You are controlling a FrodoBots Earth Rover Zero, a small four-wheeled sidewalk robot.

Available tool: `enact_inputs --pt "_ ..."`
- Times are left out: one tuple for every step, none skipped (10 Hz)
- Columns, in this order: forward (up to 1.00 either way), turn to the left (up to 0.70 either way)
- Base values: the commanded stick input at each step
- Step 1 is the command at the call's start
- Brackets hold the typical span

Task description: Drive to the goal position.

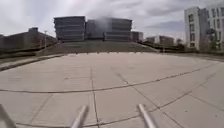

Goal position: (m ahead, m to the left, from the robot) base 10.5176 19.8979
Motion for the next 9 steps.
enact_inputs --pt "1.00 0.00" --pt "1.00 0.00" --pt "1.00 0.00" --pt "1.00 0.00" --pt "1.00 0.00" --pt "1.00 0.00" --pt "1.00 0.00" --pt "1.00 0.00" --pt "1.00 0.00"
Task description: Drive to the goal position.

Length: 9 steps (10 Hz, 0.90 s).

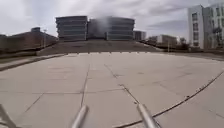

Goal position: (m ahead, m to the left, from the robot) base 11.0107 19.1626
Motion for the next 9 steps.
enact_inputs --pt "1.00 0.00" --pt "1.00 0.00" --pt "1.00 0.00" --pt "1.00 0.00" --pt "1.00 0.00" --pt "1.00 0.00" --pt "1.00 0.00" --pt "1.00 0.00" --pt "1.00 0.00"
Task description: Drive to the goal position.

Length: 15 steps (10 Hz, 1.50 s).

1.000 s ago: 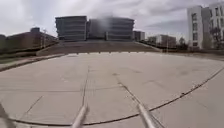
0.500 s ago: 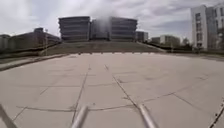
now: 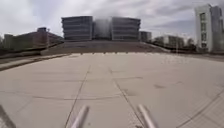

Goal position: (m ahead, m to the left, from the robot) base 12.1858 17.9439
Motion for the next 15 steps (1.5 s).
enact_inputs --pt "1.00 0.00" --pt "1.00 0.00" --pt "1.00 0.00" --pt "1.00 0.00" --pt "1.00 0.00" --pt "1.00 0.00" --pt "1.00 0.00" --pt "1.00 0.00" --pt "1.00 0.00" --pt "1.00 0.00" --pt "1.00 0.00" --pt "1.00 0.00" --pt "1.00 0.00" --pt "1.00 0.00" --pt "1.00 0.00"
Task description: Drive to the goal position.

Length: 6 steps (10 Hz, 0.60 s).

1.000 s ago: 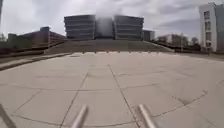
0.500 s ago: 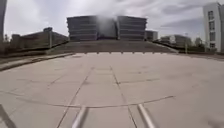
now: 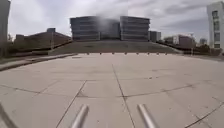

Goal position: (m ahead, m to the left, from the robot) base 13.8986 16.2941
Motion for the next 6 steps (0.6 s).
enact_inputs --pt "1.00 0.00" --pt "1.00 0.00" --pt "1.00 0.00" --pt "1.00 0.00" --pt "1.00 0.00" --pt "1.00 0.00"
